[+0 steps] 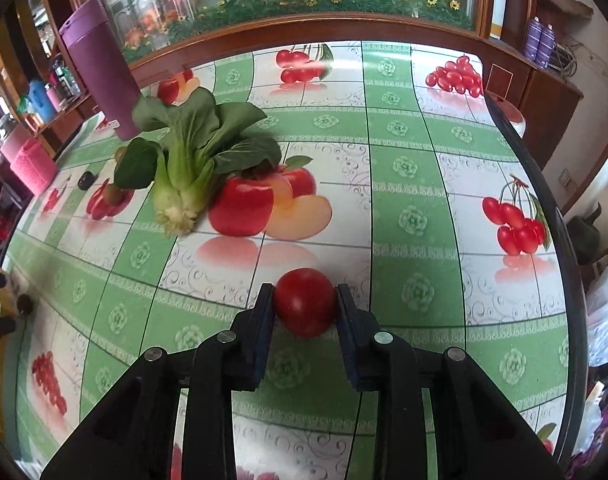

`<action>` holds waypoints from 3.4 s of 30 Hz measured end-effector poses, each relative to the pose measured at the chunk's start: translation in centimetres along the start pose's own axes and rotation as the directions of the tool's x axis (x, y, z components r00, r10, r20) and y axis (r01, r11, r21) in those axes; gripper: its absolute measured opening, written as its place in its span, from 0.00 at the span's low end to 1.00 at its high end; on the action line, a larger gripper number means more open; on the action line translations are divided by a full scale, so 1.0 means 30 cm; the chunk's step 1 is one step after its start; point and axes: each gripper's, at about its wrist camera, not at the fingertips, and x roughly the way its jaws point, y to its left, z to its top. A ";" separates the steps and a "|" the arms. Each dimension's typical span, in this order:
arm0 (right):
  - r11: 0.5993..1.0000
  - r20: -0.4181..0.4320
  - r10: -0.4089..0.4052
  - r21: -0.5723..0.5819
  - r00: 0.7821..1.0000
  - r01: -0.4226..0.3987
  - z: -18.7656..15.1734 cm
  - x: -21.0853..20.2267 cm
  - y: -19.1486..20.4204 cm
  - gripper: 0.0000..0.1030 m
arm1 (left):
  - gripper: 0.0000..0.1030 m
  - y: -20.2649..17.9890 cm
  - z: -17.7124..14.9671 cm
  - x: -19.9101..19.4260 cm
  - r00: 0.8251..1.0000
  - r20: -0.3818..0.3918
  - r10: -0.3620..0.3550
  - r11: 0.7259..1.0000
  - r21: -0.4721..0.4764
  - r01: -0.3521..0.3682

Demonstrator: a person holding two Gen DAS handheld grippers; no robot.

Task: Organize fruits
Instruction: 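Grasp a red tomato with the right tool while the left tool grasps a dark plum, then carry the red tomato and dark plum over the white tray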

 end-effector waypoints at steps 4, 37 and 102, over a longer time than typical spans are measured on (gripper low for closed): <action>1.000 -0.004 0.006 0.003 1.000 -0.006 -0.008 -0.006 -0.001 0.29 | 0.70 0.011 0.009 0.069 0.995 -0.098 -0.007 0.995 0.101 0.017; 1.000 -0.028 0.023 -0.001 0.999 -0.023 -0.153 -0.121 0.051 0.28 | 0.42 -0.233 -0.129 -0.025 0.998 -0.047 -0.049 0.976 0.209 0.058; 0.821 -0.174 0.349 -0.416 0.921 -0.390 -0.343 -0.213 1.245 0.28 | 0.24 0.131 -0.952 -0.392 0.984 0.172 0.057 0.769 -0.636 0.066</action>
